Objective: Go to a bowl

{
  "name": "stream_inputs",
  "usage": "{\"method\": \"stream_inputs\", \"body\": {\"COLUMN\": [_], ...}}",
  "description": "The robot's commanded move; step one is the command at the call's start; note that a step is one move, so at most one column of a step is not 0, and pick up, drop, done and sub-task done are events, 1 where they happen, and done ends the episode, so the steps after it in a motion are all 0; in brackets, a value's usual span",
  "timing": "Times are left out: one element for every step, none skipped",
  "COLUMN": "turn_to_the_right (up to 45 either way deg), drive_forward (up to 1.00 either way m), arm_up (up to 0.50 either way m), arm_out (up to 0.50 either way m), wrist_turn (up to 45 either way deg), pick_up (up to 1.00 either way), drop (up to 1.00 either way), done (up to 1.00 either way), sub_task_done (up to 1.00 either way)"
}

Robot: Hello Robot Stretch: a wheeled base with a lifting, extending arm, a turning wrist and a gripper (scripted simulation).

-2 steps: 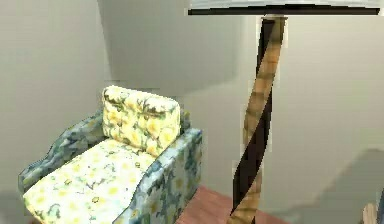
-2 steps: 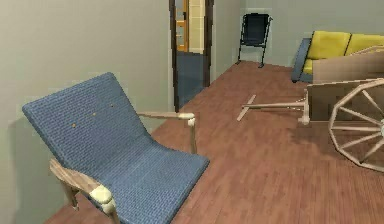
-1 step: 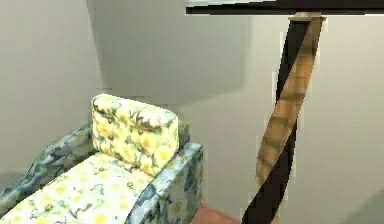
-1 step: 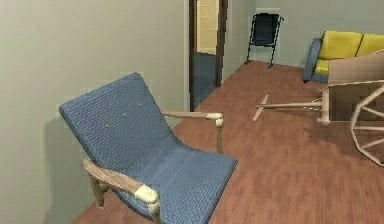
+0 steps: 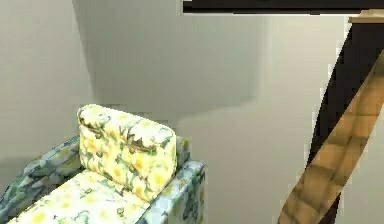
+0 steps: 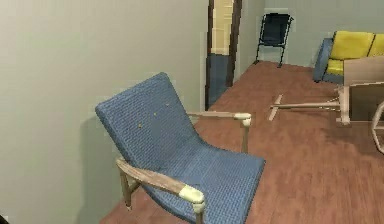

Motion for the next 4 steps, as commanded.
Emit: {"method": "stream_inputs", "body": {"turn_to_the_right": [-45.0,-45.0,-45.0,-15.0], "drive_forward": [0.0,0.0,0.0,0.0], "arm_up": [0.0,0.0,0.0,0.0], "arm_out": [0.0,0.0,0.0,0.0], "wrist_turn": [0.0,0.0,0.0,0.0], "pick_up": [0.0,0.0,0.0,0.0], "drop": [0.0,0.0,0.0,0.0], "done": [0.0,0.0,0.0,0.0], "sub_task_done": [0.0,0.0,0.0,0.0]}}
